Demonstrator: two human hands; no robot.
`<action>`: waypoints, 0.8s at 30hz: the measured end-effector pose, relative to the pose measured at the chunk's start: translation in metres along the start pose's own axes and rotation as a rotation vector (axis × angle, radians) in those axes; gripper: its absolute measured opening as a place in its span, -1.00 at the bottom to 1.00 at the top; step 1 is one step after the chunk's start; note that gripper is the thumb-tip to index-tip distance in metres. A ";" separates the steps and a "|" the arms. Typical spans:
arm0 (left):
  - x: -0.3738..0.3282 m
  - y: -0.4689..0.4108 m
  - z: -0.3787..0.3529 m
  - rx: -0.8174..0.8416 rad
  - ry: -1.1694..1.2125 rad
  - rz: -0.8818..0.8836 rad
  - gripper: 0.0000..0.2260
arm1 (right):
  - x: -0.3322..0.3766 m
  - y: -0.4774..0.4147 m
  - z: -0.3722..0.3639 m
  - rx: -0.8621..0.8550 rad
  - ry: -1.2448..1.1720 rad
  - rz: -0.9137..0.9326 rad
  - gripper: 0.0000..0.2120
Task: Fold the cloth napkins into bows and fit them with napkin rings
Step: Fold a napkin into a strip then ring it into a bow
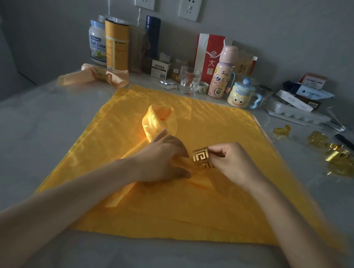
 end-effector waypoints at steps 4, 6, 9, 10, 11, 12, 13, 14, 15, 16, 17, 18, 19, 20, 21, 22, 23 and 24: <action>-0.004 0.003 -0.001 -0.124 -0.049 -0.028 -0.68 | 0.007 0.003 -0.006 0.060 -0.149 -0.070 -0.75; -0.005 0.004 -0.003 -0.131 -0.085 -0.014 -0.71 | 0.008 0.003 -0.009 0.069 -0.147 -0.083 -0.75; -0.005 0.005 -0.004 -0.140 -0.091 0.010 -0.73 | 0.008 0.003 -0.008 0.081 -0.135 -0.086 -0.77; -0.005 0.005 -0.003 -0.154 -0.072 0.019 -0.75 | 0.010 0.003 -0.007 0.089 -0.122 -0.074 -0.76; -0.004 0.006 -0.002 -0.168 -0.053 0.024 -0.76 | 0.011 0.003 -0.007 0.091 -0.108 -0.059 -0.76; -0.004 0.006 -0.001 -0.179 -0.035 0.022 -0.77 | 0.011 0.003 -0.006 0.086 -0.094 -0.045 -0.77; -0.003 0.006 -0.001 -0.187 -0.023 0.018 -0.77 | 0.012 0.003 -0.006 0.081 -0.079 -0.029 -0.79; -0.002 0.007 -0.001 -0.191 -0.016 0.014 -0.78 | 0.013 0.002 -0.007 0.072 -0.060 -0.011 -0.80; -0.002 0.008 -0.001 -0.190 -0.014 0.004 -0.78 | 0.012 0.002 -0.008 0.057 -0.040 0.006 -0.82; -0.002 0.008 -0.002 -0.188 -0.011 -0.003 -0.78 | 0.012 0.001 -0.008 0.048 -0.019 0.021 -0.82; -0.003 0.009 -0.002 -0.187 -0.008 -0.004 -0.77 | 0.011 0.001 -0.009 0.044 -0.003 0.032 -0.82; -0.004 0.011 -0.002 -0.189 -0.001 0.001 -0.72 | 0.011 0.002 -0.009 0.042 0.002 0.035 -0.82; -0.004 0.012 -0.001 -0.206 0.014 0.006 -0.64 | 0.010 0.002 -0.009 0.039 -0.006 0.029 -0.82; -0.004 0.014 0.001 -0.237 0.046 0.005 -0.55 | 0.010 0.002 -0.009 0.035 -0.020 0.018 -0.82; -0.004 0.015 0.002 -0.267 0.083 0.000 -0.49 | 0.009 0.003 -0.009 0.029 -0.030 0.009 -0.82; -0.004 0.016 0.003 -0.285 0.111 -0.007 -0.45 | 0.009 0.003 -0.009 0.022 -0.031 0.008 -0.82; -0.004 0.016 0.002 -0.288 0.113 -0.013 -0.43 | 0.009 0.003 -0.009 0.013 -0.027 0.014 -0.82; -0.005 0.016 0.002 -0.283 0.088 -0.020 -0.41 | 0.010 0.003 -0.009 0.001 -0.020 0.030 -0.82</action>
Point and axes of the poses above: each hand's wrist, its own y-axis away from the middle knuckle, its own z-axis out of the back of the hand, x = y × z, the point moved 3 cm from there along -y, towards the middle knuckle, and after that the axes turned 8 degrees about -x, right-handed, at the moved point
